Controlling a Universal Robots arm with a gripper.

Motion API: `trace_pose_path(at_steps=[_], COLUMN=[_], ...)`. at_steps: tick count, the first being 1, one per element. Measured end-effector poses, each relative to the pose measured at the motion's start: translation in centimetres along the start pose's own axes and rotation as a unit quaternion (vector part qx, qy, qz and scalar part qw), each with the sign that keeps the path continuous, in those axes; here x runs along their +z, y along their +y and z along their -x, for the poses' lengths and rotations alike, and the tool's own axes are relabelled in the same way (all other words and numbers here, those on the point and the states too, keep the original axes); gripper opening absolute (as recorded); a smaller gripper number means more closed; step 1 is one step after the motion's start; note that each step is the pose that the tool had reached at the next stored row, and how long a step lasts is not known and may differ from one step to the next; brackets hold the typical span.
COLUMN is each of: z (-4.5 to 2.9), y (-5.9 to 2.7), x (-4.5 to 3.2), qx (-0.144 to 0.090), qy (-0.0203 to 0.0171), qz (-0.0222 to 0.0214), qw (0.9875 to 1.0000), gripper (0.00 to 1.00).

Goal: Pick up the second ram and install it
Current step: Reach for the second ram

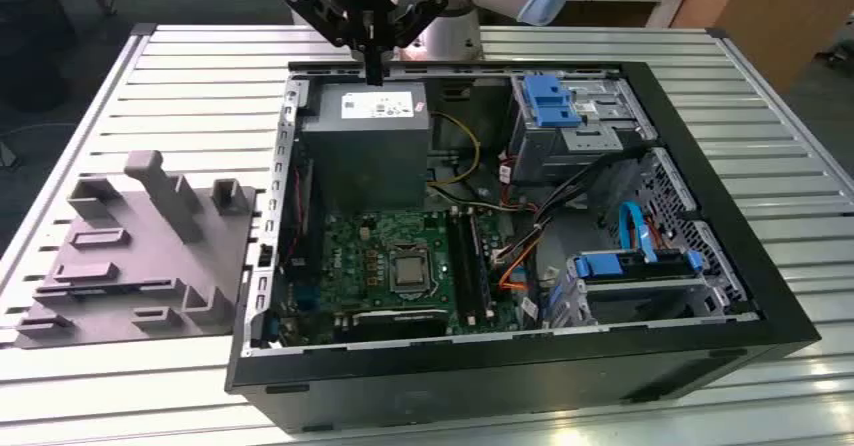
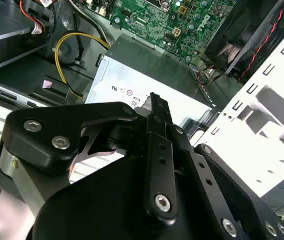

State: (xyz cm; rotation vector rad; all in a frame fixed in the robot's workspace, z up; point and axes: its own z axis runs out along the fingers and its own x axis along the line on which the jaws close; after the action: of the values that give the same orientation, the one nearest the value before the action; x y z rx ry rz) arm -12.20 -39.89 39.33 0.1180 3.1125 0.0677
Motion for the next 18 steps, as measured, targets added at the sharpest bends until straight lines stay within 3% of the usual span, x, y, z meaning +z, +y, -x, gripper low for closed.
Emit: trace_pose_path(at_steps=[12, 18], z=[-0.03, -0.63], y=[0.0, -0.05], x=[0.0, -0.01], qx=[0.0, 0.0], qy=[0.0, 0.0], qz=[0.0, 0.0], qw=[1.0, 1.0], gripper=[0.11, 0.11])
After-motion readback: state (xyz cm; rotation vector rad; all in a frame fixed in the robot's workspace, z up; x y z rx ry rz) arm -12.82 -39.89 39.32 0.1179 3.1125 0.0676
